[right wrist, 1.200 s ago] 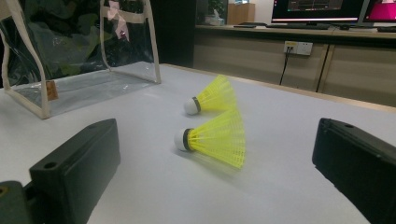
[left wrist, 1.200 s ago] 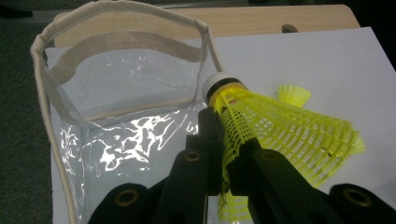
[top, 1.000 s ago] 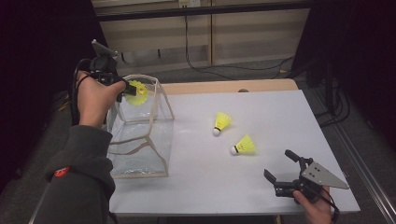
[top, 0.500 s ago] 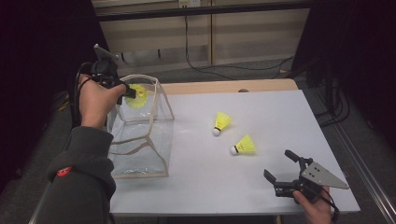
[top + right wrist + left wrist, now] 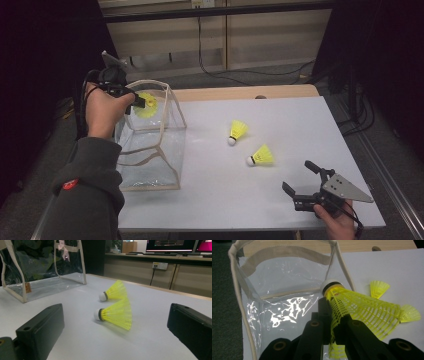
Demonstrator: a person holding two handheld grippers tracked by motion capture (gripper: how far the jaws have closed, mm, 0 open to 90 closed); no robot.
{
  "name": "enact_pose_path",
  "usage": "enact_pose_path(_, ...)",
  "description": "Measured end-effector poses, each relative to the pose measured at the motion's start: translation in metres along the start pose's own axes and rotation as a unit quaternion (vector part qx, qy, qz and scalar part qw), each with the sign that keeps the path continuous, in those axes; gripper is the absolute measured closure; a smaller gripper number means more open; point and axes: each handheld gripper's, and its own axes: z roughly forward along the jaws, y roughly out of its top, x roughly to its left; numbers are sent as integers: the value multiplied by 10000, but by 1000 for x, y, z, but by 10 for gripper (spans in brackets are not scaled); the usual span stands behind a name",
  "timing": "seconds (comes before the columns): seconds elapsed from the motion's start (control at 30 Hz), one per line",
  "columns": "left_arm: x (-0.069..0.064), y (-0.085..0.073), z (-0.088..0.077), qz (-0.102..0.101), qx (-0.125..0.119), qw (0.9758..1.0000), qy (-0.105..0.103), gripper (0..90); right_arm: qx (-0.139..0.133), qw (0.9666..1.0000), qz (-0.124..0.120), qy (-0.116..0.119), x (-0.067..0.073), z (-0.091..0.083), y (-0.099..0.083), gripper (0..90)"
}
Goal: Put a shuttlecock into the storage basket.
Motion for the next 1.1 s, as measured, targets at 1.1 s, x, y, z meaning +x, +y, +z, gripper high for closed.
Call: enact_pose_path(1.1,-1,-4,15,67,132,9999,27,872,-10,10000,-14,-3,0,0,0,10)
